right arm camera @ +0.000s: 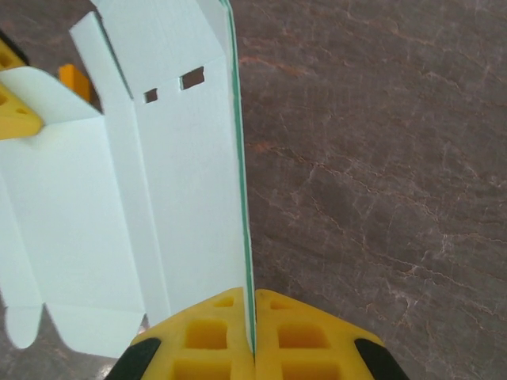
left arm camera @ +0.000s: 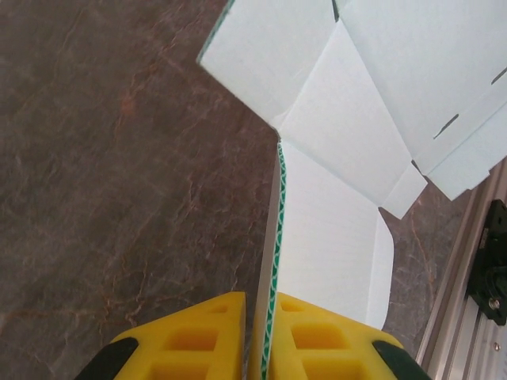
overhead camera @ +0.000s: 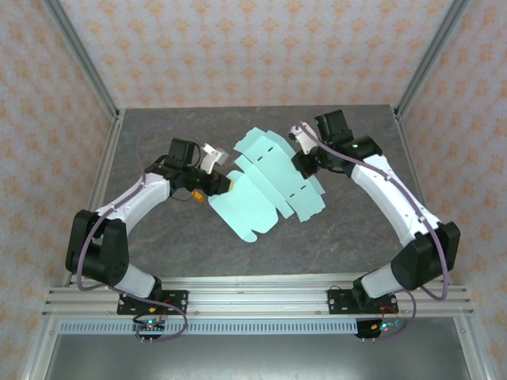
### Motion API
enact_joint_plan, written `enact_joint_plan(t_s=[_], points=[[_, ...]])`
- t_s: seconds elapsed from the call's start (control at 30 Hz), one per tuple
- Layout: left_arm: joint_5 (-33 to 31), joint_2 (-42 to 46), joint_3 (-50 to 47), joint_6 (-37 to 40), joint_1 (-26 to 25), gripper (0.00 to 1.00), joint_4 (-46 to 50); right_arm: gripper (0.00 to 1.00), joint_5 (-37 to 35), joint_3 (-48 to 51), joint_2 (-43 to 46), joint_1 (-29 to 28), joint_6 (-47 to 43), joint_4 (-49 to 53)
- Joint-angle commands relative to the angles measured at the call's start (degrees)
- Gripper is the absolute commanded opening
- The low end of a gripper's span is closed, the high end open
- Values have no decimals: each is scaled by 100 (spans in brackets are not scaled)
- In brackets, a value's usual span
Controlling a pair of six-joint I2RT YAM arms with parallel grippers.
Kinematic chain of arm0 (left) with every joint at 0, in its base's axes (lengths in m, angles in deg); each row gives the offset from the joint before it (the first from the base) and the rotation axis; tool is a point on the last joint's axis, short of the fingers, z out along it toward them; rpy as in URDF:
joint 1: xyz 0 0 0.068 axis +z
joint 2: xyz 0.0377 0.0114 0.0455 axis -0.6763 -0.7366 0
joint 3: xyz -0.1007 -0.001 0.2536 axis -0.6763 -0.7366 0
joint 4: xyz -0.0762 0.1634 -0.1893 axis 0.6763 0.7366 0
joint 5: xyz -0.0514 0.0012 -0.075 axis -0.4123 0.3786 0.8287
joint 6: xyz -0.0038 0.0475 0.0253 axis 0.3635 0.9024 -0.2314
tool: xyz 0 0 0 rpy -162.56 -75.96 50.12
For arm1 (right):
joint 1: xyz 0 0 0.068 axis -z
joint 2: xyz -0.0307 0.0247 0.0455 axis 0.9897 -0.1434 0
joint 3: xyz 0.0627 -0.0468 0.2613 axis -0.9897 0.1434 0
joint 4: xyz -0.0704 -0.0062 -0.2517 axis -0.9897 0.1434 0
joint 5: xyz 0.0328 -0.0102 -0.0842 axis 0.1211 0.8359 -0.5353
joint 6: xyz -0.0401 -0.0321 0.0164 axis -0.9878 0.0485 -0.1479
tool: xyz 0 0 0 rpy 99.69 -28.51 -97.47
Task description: Fold the paper box
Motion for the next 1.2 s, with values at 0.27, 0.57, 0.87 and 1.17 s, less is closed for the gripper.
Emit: enact_joint_plan(t_s=[0.27, 0.57, 0.87, 1.17], points=[[-1103, -323, -586, -1318, -248, 17, -946, 0, -1005, -221, -1338, -330, -571, -541], [-1424, -606, -768, -1370, -287, 36, -969, 0, -1365, -251, -2122, -361, -1257, -717], [-2679, -274, -783, -1437, -286, 48, -955, 0, -1419, -216, -2566, -397, -2067, -1187], [-3130, -181, -701, -1732, -279, 48, -1152, 0, -1997, -401, -3184, -422, -2238, -1591]])
